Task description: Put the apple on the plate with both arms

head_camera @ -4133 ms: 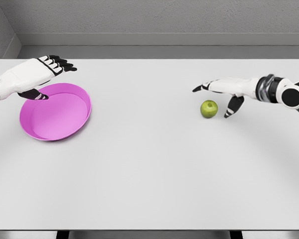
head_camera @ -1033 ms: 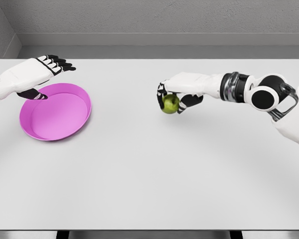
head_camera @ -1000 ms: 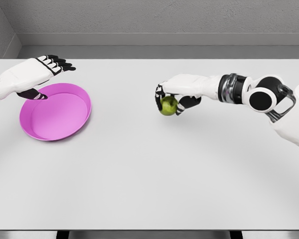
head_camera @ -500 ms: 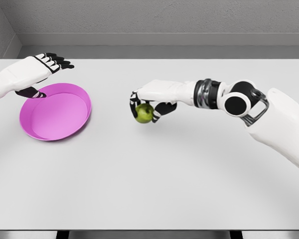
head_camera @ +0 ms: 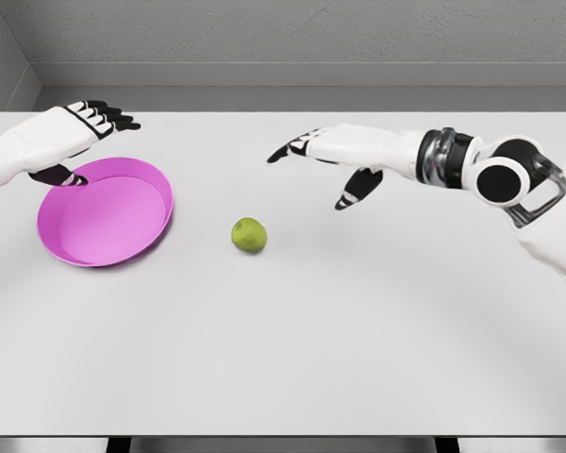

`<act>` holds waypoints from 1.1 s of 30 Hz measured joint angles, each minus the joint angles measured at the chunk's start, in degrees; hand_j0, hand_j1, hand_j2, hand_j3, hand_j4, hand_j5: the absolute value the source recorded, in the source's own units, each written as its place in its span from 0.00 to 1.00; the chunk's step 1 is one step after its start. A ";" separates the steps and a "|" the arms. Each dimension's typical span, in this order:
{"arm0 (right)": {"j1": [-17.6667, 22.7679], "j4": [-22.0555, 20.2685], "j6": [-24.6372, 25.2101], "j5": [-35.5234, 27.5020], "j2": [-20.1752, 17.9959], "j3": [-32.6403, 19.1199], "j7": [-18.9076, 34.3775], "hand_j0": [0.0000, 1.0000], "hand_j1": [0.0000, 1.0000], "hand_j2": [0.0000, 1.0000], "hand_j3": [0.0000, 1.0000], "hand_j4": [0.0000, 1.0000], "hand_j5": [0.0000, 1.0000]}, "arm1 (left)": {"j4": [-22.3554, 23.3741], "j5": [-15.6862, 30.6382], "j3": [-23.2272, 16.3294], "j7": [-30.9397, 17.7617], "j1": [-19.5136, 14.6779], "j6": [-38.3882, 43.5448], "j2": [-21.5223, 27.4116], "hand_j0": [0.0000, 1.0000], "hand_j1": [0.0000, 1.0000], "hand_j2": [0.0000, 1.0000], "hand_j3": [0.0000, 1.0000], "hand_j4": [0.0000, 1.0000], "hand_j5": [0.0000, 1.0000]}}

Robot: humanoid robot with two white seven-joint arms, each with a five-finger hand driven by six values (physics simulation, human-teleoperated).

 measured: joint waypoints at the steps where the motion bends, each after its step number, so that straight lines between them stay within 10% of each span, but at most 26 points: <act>1: 2.90 -0.26 -0.72 -0.16 -3.32 -2.95 -0.05 1.00 1.00 1.00 1.00 1.00 1.00 | 0.00 0.05 0.08 0.01 0.00 0.00 -0.03 1.00 1.00 1.00 1.00 1.00 1.00; 9: 10.99 4.46 -6.03 0.06 -15.98 -19.17 0.00 1.00 1.00 1.00 1.00 1.00 1.00 | -1.11 1.78 -0.22 0.17 1.06 0.00 -0.38 1.00 1.00 1.00 1.00 1.00 1.00; 19: 12.75 5.49 -8.47 -0.10 -17.22 -20.11 0.00 1.00 1.00 1.00 1.00 1.00 1.00 | -16.12 -0.25 -6.19 -8.46 -3.07 0.00 -5.35 1.00 1.00 1.00 1.00 1.00 1.00; 33: 15.38 7.41 -8.55 -0.10 -18.13 -20.03 -0.01 1.00 1.00 1.00 1.00 1.00 1.00 | -15.50 -8.65 -13.69 -10.91 -5.62 -0.04 -13.20 1.00 1.00 1.00 1.00 1.00 1.00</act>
